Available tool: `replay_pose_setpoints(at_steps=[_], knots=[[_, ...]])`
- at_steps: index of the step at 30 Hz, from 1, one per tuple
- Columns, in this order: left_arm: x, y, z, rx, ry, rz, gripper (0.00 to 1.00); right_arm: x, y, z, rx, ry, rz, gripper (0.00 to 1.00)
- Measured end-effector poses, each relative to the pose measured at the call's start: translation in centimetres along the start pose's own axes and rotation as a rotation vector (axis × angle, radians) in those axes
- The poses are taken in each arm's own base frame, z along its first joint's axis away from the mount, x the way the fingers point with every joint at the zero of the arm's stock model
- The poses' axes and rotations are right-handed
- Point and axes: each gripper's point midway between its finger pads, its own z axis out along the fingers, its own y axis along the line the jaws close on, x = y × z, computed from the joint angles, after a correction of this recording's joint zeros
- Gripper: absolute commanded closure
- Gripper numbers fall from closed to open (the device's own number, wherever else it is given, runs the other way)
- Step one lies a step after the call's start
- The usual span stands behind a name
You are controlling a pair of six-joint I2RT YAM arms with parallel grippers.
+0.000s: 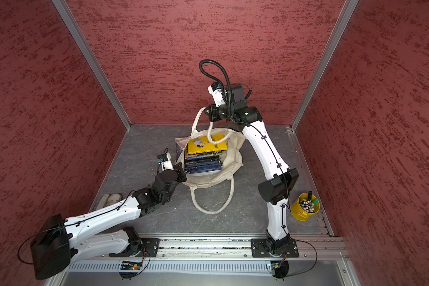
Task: Take out the books from the canvas bag
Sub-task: Adjust the canvas bag at the center of the board.
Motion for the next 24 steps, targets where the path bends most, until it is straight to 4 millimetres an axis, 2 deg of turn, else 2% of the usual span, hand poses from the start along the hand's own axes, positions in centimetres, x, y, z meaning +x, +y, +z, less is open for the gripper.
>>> replay_pose_setpoints(at_steps=[3,6,10,13,16,17,18,20,24], knots=[[-0.2,-0.1,0.0,0.012,-0.013,-0.004,1.00,-0.5,-0.2,0.0,-0.074,0.006,0.077,0.95],[-0.4,-0.3,-0.1,0.024,-0.024,-0.005,1.00,-0.5,-0.8,0.9,-0.090,0.015,0.108,0.90],[-0.3,0.0,-0.4,0.032,-0.029,-0.005,1.00,0.9,-2.5,2.4,-0.046,0.053,0.135,0.87],[-0.3,0.1,-0.7,0.047,-0.036,-0.001,1.00,1.6,-3.6,2.7,0.007,0.069,0.134,0.86],[-0.2,0.1,-1.0,0.069,-0.042,-0.002,1.00,1.7,-4.3,2.8,0.056,0.067,0.113,0.77],[0.0,0.4,-1.2,0.064,-0.038,0.002,1.00,1.1,-5.3,2.8,0.109,0.039,0.098,0.71],[0.7,1.1,-1.3,0.051,-0.024,0.016,1.00,-0.3,-6.8,2.5,0.168,-0.021,0.075,0.64],[2.8,2.5,-1.4,0.020,0.022,0.061,1.00,-2.8,-10.7,0.9,0.300,-0.127,0.051,0.53],[4.7,3.9,-1.5,-0.012,0.075,0.113,1.00,-5.6,-16.2,-2.5,0.472,-0.250,0.046,0.49]])
